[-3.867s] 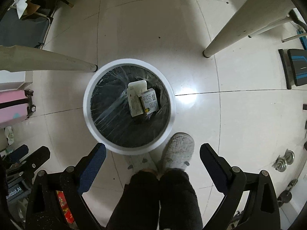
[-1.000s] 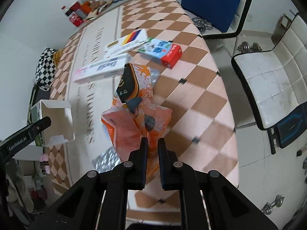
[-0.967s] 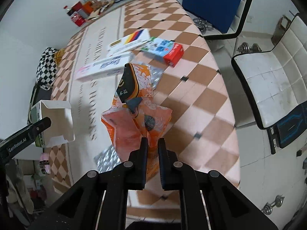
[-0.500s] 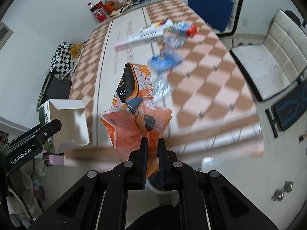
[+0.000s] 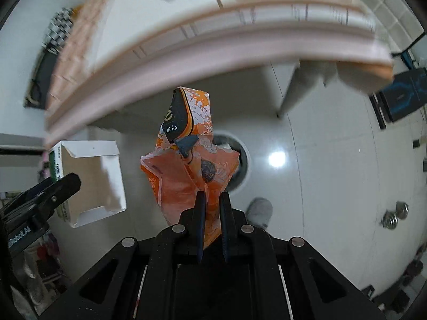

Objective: Collect trash
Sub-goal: 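Carry the green box and orange bag to the bin and release both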

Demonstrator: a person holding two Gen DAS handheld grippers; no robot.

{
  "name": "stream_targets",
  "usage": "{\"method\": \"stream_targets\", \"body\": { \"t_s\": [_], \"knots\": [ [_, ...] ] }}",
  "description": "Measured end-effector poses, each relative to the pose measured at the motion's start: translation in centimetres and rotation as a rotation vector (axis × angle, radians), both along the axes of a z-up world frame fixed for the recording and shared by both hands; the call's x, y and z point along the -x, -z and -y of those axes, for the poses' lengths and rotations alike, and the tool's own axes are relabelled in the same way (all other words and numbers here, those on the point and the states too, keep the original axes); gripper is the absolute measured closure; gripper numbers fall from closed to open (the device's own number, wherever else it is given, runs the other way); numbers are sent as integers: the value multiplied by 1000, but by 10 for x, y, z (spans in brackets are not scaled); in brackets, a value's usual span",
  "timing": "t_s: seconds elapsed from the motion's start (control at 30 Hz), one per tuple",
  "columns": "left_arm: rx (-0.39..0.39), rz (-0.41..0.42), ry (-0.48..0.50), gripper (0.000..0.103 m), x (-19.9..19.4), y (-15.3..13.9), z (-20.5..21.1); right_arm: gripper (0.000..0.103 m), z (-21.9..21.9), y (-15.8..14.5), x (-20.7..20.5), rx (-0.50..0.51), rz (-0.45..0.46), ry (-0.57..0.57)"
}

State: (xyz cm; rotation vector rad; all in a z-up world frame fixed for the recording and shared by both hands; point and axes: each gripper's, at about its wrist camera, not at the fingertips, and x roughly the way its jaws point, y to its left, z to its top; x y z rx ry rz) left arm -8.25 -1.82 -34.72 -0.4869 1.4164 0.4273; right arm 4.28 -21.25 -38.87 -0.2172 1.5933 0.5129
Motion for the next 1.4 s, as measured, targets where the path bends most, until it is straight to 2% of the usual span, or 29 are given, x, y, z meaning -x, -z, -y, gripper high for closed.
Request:
{"method": "stream_targets", "body": {
  "t_s": [0.17,0.27,0.3,0.43,0.57,0.67,0.73,0.8,0.87,0.93,0.97,1.0,1.13,1.4],
  "knots": [
    [68,-69,-16,32,-9,92,-3,93,4,85,1,52,-55,18],
    [136,-101,-40,32,-20,154,-10,93,4,147,-4,74,-92,33],
    [155,-110,-47,32,-23,173,-11,93,4,158,-6,75,-102,38],
    [207,-135,-45,31,-38,232,-12,92,4,227,-14,81,-155,58],
    [226,-156,-55,31,-38,276,-16,92,-3,283,-18,94,-192,49],
    [243,-187,-72,30,-38,300,-18,92,-11,312,-17,109,-207,21],
    [251,-192,-74,23,-34,306,-20,89,-15,323,-18,115,-210,6],
    [247,-198,-73,12,-30,307,-22,86,-18,328,-15,118,-220,-1],
    [231,-209,-71,9,-26,303,-24,71,-20,329,-15,126,-220,0],
    [206,-219,-76,9,-19,297,-27,47,-22,325,-17,132,-213,2],
    [195,-222,-82,9,-15,292,-29,40,-24,322,-18,135,-208,3],
    [187,-222,-84,9,-12,290,-31,29,-26,317,-19,135,-199,0],
    [130,-220,-84,9,-3,268,-33,7,-31,291,-16,154,-157,-28],
    [60,-207,-84,9,8,221,-23,4,-34,225,-13,168,-91,-76]
  ]
}}
